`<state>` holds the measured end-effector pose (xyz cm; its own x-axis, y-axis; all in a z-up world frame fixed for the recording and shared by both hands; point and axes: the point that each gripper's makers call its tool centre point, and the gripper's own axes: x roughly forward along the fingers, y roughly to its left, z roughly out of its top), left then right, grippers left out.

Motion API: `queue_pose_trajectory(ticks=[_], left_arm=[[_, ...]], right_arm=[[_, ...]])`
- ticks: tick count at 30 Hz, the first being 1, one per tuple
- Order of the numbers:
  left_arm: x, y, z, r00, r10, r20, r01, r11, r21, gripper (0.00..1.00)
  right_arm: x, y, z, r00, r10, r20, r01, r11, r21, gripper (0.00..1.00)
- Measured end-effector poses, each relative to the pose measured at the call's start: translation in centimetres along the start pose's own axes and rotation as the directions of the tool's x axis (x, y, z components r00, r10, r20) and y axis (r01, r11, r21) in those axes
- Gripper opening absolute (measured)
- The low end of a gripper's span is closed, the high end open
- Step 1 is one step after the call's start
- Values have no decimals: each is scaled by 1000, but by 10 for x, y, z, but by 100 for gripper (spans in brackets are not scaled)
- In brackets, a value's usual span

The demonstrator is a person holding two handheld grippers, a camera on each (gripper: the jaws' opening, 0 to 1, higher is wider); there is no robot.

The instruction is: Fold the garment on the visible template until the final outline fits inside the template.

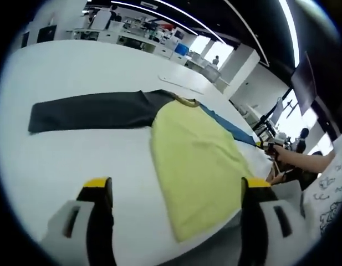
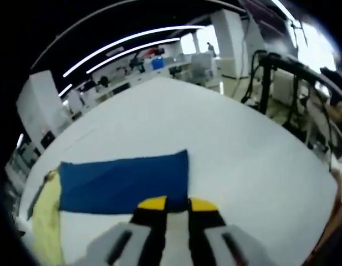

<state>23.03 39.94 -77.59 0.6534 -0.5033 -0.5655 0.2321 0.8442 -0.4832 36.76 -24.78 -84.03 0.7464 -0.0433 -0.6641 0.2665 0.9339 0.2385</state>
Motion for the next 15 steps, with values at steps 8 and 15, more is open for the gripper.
queue_pose_trajectory(ticks=[8, 15], left_arm=[[2, 1, -3, 1000, 6, -5, -6, 1000, -16, 93], [12, -4, 1, 1000, -13, 1, 13, 1000, -18, 93]], right_arm=[[9, -12, 8, 1000, -22, -4, 21, 999, -25, 0], [19, -14, 18, 999, -32, -1, 32, 998, -59, 0]])
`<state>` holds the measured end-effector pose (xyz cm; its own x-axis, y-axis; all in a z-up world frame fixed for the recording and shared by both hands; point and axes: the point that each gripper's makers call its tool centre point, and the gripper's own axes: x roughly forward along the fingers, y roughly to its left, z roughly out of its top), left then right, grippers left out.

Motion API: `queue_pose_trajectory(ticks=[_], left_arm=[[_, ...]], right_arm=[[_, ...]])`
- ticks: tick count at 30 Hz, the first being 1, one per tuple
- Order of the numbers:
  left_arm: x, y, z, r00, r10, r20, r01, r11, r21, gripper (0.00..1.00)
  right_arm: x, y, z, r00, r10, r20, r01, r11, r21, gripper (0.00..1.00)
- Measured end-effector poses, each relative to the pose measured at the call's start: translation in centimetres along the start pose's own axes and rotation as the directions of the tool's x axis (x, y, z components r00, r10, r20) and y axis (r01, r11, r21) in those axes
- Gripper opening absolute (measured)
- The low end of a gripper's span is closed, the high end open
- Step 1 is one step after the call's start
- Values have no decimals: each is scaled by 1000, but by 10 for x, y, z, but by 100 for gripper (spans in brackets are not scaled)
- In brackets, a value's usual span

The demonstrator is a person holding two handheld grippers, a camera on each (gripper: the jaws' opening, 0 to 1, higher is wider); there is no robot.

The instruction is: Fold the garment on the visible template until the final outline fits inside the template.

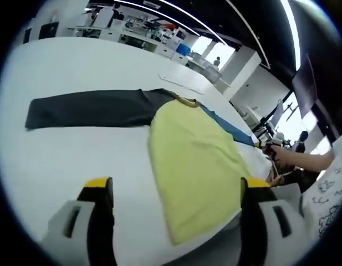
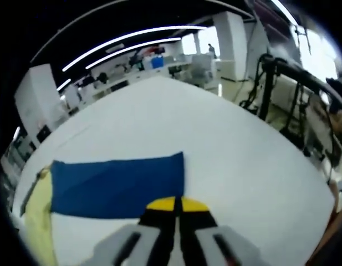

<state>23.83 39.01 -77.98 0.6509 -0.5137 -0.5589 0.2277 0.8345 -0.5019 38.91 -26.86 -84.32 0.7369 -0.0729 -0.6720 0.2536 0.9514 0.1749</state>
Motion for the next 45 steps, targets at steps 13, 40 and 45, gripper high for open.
queue_pose_trajectory(ticks=[13, 40, 45], left_arm=[[3, -5, 2, 1000, -26, 15, 26, 1000, 1, 93], [5, -25, 17, 986, -95, 137, 94, 995, 17, 92], [5, -30, 20, 982, -102, 157, 100, 995, 14, 92]], right_arm=[[-15, 21, 31, 995, 61, 78, -66, 996, 61, 0], [-68, 316, 58, 801, 594, 77, -581, 802, -139, 0], [-67, 358, 54, 756, 653, 45, -641, 753, -148, 0]])
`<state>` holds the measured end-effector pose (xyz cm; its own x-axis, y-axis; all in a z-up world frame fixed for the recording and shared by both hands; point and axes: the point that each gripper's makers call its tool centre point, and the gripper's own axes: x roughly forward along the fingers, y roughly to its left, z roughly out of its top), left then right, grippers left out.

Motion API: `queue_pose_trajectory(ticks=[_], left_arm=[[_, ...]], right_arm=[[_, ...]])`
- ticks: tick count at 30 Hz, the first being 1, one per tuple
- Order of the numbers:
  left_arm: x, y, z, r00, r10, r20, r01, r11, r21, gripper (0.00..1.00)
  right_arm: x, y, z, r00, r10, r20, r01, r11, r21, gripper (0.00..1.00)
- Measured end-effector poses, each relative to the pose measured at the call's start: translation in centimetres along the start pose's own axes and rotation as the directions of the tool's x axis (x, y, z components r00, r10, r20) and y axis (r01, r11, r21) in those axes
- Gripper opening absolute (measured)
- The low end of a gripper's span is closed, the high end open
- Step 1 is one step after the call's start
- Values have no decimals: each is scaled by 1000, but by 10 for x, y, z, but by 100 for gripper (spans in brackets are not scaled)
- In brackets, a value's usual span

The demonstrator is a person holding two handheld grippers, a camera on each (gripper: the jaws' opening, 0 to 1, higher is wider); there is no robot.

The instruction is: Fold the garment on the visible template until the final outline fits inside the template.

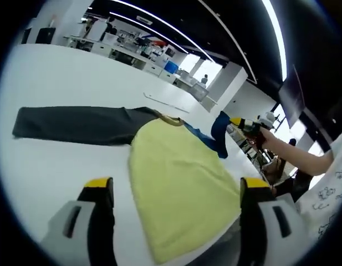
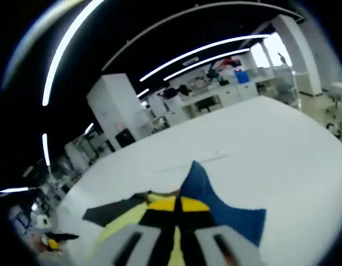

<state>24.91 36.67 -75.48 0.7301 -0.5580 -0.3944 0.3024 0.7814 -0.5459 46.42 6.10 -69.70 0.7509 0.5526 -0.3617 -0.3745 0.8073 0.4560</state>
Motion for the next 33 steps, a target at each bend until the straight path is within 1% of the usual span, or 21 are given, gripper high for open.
queue_pose_trajectory(ticks=[2, 3, 4, 6, 8, 15, 19, 23, 26, 28, 30, 31, 32, 33], left_arm=[[1, -1, 1, 1000, 1, 7, -1, 1000, 1, 92], [1, -2, 2, 1000, -2, 10, 2, 1000, 1, 92], [1, -4, 3, 1000, -7, 12, 7, 1000, 0, 92], [2, -6, 3, 1000, -11, 13, 11, 1000, 2, 92], [2, -7, 3, 1000, -12, 12, 12, 1000, 7, 91], [1, -8, 1, 1000, -16, 10, 15, 1000, 3, 91], [-1, -6, 0, 1000, -10, 13, 10, 1000, -5, 90], [-2, -5, 0, 1000, -7, 11, 7, 1000, -9, 90], [-3, -4, -1, 1000, -3, 9, 3, 1000, -12, 90], [-4, -4, -1, 1000, -2, 9, 2, 1000, -14, 90], [-5, -3, -1, 1000, 2, 10, -2, 1000, -18, 90], [-5, -3, -1, 1000, 3, 10, -3, 1000, -18, 90], [-6, -2, -1, 1000, 4, 11, -4, 1000, -19, 90], [-6, -2, -1, 1000, 6, 13, -6, 1000, -24, 90]], right_arm=[[8, 19, -3, 1000, 29, -9, -29, 1000, -5, 0], [14, 19, -3, 999, 40, -12, -40, 999, -7, 0], [20, 26, -5, 998, 55, -18, -55, 998, -13, 0], [23, 40, -8, 997, 73, -22, -73, 997, -14, 0], [34, 53, -12, 994, 101, -34, -101, 995, -15, 0], [58, 89, -20, 983, 169, -69, -172, 985, -36, 0], [69, 112, -25, 976, 205, -77, -208, 977, -36, 0], [80, 131, -32, 969, 232, -89, -236, 971, -36, 0], [88, 144, -40, 962, 251, -106, -255, 966, -32, 0], [98, 151, -47, 957, 263, -123, -270, 962, -38, 0], [105, 159, -56, 953, 268, -143, -277, 960, -46, 0], [105, 168, -64, 951, 269, -153, -280, 959, -49, 0], [107, 171, -69, 948, 273, -163, -284, 958, -49, 0], [120, 168, -73, 945, 274, -177, -286, 957, -47, 0]])
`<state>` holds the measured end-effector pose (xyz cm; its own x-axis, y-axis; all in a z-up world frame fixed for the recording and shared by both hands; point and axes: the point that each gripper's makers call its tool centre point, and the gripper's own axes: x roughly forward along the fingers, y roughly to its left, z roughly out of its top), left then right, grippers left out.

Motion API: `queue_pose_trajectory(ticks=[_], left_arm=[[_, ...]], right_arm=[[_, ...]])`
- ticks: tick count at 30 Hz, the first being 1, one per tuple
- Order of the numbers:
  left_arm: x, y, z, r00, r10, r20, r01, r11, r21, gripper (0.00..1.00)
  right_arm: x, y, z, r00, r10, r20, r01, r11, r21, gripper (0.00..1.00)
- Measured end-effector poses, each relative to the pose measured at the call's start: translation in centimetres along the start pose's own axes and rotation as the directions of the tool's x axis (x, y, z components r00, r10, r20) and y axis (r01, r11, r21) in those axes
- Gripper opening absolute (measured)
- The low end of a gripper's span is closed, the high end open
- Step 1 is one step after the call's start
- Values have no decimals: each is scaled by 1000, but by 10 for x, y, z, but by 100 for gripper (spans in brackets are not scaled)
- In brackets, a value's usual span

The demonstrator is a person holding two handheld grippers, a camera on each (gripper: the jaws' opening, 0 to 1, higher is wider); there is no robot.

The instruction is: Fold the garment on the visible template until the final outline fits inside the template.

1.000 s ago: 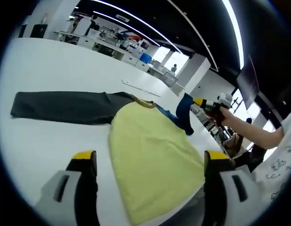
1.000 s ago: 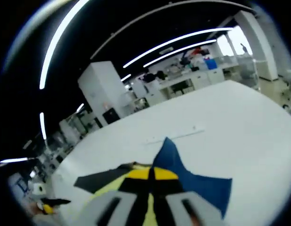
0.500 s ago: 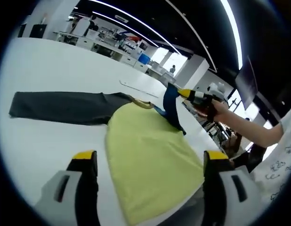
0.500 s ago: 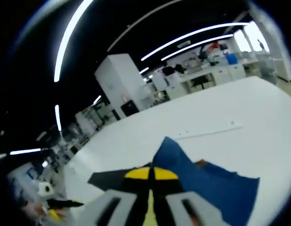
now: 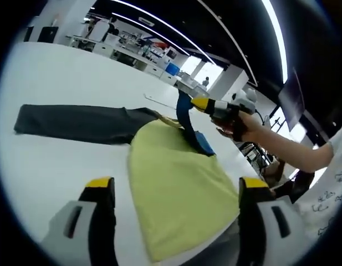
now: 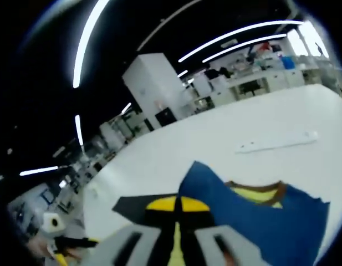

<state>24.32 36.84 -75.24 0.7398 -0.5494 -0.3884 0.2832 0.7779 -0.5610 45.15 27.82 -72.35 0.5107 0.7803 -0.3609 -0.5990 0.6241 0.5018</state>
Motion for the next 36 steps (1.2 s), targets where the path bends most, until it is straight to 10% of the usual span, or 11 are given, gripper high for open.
queue_pose_trajectory(ticks=[18, 32, 36], left_arm=[[-6, 4, -2, 999, 28, 26, -27, 999, -39, 89], [-1, 1, -6, 1000, 21, 17, -20, 998, -52, 89], [0, 2, -5, 1000, 22, 18, -21, 998, -53, 89]], right_arm=[[54, -4, -73, 982, -34, -187, 26, 999, -48, 0], [60, 0, -86, 974, -3, -225, -17, 996, -88, 0], [61, 0, -87, 974, 20, -225, -45, 993, -106, 19]])
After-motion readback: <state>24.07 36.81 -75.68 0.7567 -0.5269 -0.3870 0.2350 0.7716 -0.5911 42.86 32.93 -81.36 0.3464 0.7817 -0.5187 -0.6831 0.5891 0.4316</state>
